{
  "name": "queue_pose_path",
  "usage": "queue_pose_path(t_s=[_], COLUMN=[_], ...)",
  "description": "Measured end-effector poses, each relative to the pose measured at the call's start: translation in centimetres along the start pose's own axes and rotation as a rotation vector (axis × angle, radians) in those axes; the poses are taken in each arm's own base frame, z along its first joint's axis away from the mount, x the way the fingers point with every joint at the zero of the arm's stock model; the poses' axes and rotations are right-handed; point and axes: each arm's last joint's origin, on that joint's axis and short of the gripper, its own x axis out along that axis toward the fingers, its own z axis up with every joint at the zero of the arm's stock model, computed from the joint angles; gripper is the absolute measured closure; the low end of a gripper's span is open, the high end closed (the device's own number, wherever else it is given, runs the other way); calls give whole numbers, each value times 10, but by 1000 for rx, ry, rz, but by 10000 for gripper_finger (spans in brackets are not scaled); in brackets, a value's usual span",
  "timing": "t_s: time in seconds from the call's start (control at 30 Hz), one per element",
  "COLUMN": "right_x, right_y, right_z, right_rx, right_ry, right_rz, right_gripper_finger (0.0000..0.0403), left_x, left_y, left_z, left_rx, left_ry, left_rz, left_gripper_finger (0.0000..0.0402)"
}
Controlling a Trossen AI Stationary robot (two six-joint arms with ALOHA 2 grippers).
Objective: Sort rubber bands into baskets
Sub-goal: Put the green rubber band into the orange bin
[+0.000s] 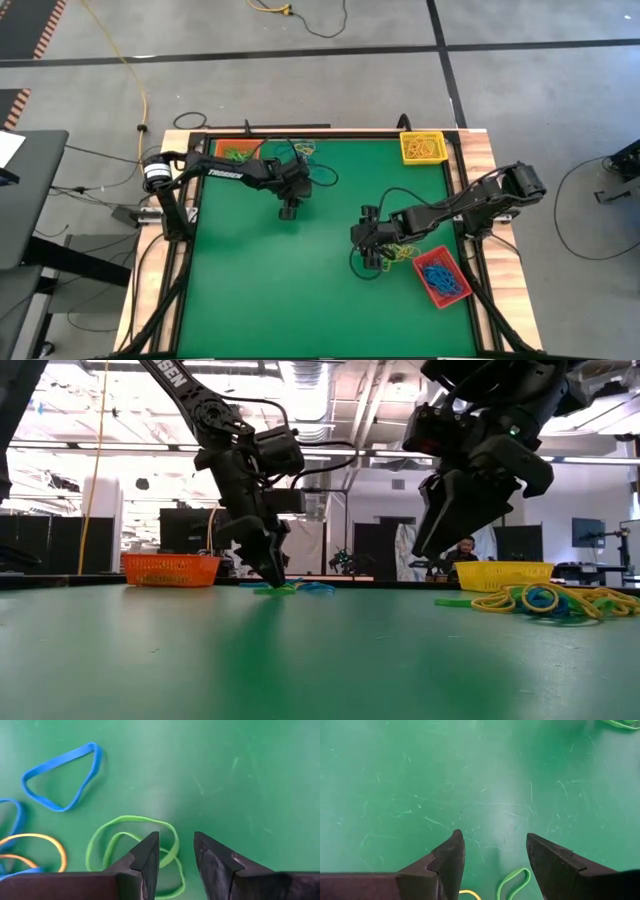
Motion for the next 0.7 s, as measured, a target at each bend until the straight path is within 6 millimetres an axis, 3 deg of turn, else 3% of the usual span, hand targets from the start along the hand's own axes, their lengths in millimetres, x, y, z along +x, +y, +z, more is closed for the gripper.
queue_pose_path(t_s=[0.23,0.37,0.7], right_x=[0,0,-1], right_y=[0,2,3], right_z=[1,0,0], right_rx=[10,7,10], right_ry=[-6,-6,-7], right_rz=[1,4,8], right_gripper_finger=[164,164,164], left_x=[-1,0,0], left_y=[8,3,0], left_z=[-5,-5,-2], left_rx=[-37,-9,12], left_ry=[15,18,46], left_rz=[19,-40,51], left_gripper_finger=[334,359,326])
